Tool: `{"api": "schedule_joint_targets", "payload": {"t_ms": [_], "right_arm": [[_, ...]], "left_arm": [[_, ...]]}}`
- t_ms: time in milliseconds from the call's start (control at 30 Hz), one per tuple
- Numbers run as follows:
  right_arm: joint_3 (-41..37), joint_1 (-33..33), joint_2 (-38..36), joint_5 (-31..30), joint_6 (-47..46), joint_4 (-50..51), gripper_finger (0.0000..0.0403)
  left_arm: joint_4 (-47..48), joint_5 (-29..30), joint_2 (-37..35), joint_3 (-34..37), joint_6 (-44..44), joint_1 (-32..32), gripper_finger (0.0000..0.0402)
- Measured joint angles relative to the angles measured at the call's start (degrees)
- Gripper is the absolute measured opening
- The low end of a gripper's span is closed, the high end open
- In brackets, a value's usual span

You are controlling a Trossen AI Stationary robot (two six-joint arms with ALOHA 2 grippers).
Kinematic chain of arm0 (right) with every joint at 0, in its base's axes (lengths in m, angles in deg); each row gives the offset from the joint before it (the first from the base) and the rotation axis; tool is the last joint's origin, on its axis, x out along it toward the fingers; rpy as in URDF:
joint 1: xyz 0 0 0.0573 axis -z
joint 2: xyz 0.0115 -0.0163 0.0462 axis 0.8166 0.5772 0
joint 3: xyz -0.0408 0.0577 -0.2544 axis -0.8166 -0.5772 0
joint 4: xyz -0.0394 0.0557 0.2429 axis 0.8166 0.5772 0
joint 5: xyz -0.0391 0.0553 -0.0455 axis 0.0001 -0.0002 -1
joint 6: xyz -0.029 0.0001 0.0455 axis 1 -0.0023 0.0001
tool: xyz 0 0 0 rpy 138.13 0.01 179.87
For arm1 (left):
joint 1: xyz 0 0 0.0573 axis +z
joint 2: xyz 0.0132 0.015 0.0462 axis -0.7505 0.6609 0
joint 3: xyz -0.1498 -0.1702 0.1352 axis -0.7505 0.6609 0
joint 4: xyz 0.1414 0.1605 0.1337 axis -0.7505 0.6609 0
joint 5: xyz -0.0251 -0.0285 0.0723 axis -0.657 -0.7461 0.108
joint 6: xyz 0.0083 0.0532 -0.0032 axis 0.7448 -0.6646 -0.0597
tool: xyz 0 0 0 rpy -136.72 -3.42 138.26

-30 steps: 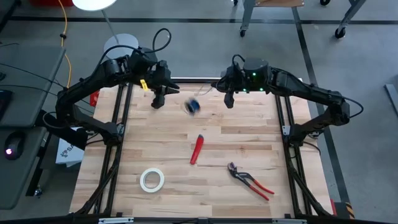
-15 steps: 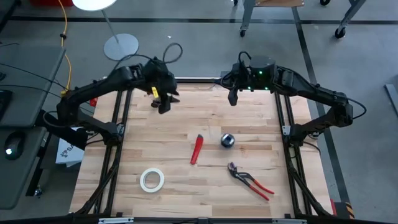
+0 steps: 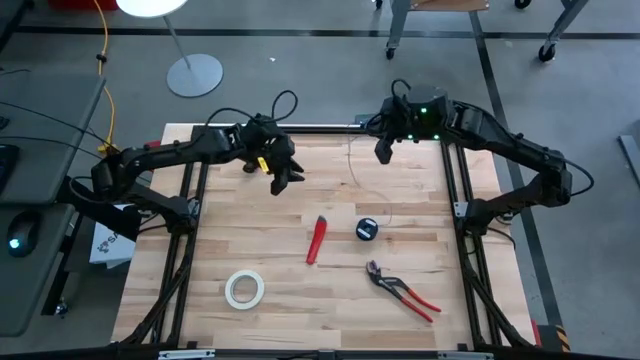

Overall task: Coil cords
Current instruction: Uncoil the blue wire cable from the black spool

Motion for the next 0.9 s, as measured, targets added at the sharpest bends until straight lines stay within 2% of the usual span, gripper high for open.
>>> {"api": "schedule_joint_targets", "payload": {"t_ms": [233,400,500,567,700,900], "right_arm": [[0.0,1.6,-5.5,-2.1,-2.6,1.1,0.0000],[0.0,1.6,-8.4,-4.9,-4.3,1.8,0.0000],[0.0,1.5,-9.4,-6.8,-4.3,2.8,0.0000],[0.0,1.5,-9.8,-7.3,-4.3,3.0,0.0000],[0.0,1.7,-10.1,-7.3,-4.5,4.7,0.0000],[-0.1,1.0,-10.1,-6.7,-6.9,6.8,0.0000]], "left_arm": [[-14.1,0.4,0.9,-0.1,0.1,-0.8,0.0145],[-26.6,0.5,5.7,-0.1,1.1,-0.6,0.0145],[-33.9,-0.3,9.9,-0.1,7.2,-0.6,0.0145],[-37.9,-3.6,12.8,-0.6,11.4,-0.8,0.0145],[-41.7,-7.6,16.9,-3.9,15.0,-2.4,0.0145],[-39.5,-9.0,21.6,-10.4,5.0,-4.9,0.0145]]}}
